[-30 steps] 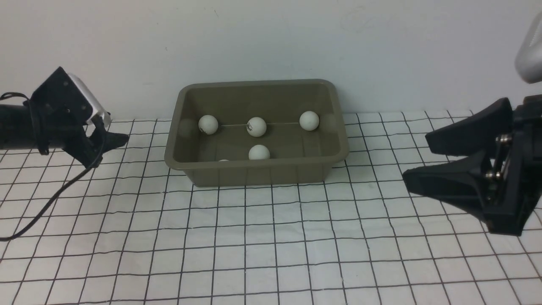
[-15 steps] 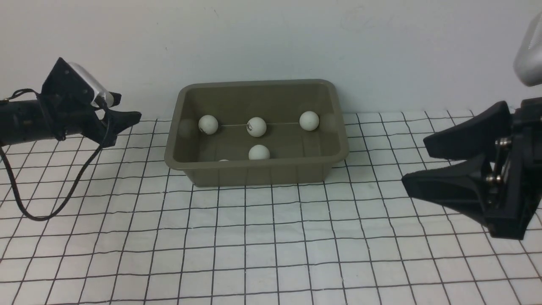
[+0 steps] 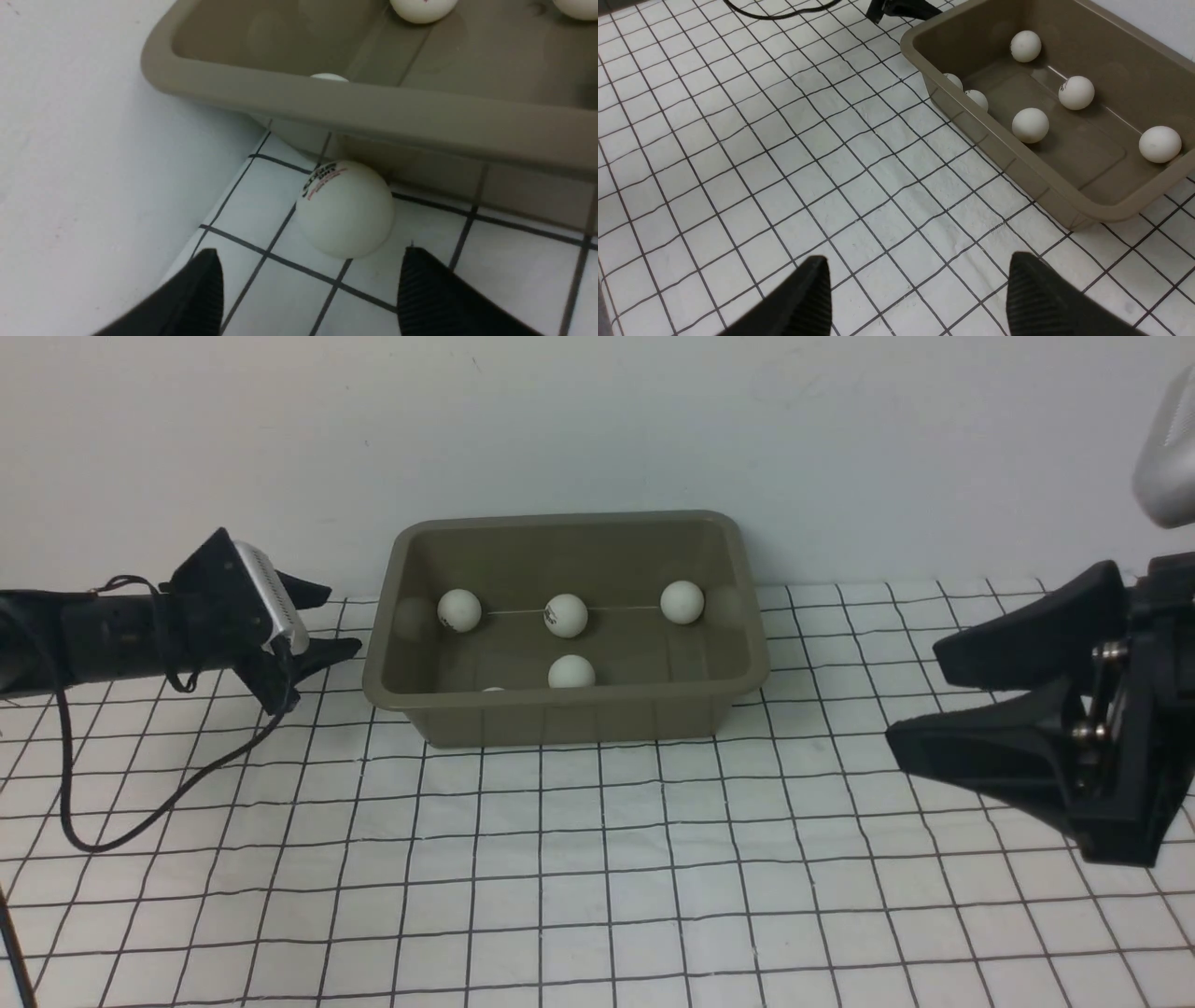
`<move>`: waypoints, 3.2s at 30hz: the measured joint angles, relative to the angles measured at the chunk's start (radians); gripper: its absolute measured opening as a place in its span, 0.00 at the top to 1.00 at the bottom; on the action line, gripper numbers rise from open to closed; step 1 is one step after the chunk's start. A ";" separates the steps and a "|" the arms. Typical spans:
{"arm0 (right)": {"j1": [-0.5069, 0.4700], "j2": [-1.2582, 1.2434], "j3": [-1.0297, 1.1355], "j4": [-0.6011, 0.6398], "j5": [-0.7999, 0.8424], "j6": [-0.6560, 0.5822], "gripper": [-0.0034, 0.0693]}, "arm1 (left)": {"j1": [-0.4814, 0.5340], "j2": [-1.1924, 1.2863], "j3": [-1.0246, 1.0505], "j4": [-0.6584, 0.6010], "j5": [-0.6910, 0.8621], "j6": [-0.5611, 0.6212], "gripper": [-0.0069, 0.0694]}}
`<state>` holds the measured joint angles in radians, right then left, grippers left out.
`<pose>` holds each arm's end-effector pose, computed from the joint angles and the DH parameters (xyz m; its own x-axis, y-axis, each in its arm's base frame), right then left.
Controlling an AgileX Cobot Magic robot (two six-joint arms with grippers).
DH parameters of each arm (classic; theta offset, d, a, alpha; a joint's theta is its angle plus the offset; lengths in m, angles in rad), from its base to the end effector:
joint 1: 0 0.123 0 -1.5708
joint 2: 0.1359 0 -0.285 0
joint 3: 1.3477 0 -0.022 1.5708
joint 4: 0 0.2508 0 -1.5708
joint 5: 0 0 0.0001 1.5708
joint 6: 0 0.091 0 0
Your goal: Put the table tennis balls into the box on the white checkered tablecloth.
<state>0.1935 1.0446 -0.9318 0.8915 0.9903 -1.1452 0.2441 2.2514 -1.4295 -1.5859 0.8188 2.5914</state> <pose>0.1765 0.0949 0.3530 -0.2839 -0.4592 -0.8417 -0.8716 0.4896 0.0269 0.4579 0.0455 0.1255 -0.0363 0.5828 -0.8118 0.7365 0.5647 0.3725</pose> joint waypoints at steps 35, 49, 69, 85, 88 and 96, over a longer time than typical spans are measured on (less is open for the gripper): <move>0.000 0.000 0.000 0.022 0.022 0.000 0.32 | -0.114 0.038 -0.010 -0.109 -0.183 -0.055 0.41; 0.000 0.000 0.000 0.022 0.022 -0.001 0.32 | -0.114 0.038 -0.010 -0.104 -0.134 -0.184 0.41; 0.000 0.000 0.000 0.023 0.021 -0.001 0.32 | -0.070 0.026 -0.010 0.095 -0.214 -0.457 0.59; 0.000 0.000 0.000 0.026 0.019 -0.006 0.32 | -0.048 -0.016 -0.024 0.156 -0.089 -0.458 0.30; 0.000 0.000 0.000 0.032 0.019 -0.008 0.32 | -0.048 -0.016 -0.057 0.189 -0.090 -0.494 0.29; 0.000 0.000 0.000 0.044 0.030 -0.008 0.32 | -0.048 -0.016 -0.190 0.362 -0.047 -0.660 0.29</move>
<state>0.1935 1.0446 -0.9318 0.9356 1.0208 -1.1533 0.1960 2.2351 -1.6199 -1.2240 0.7715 1.9313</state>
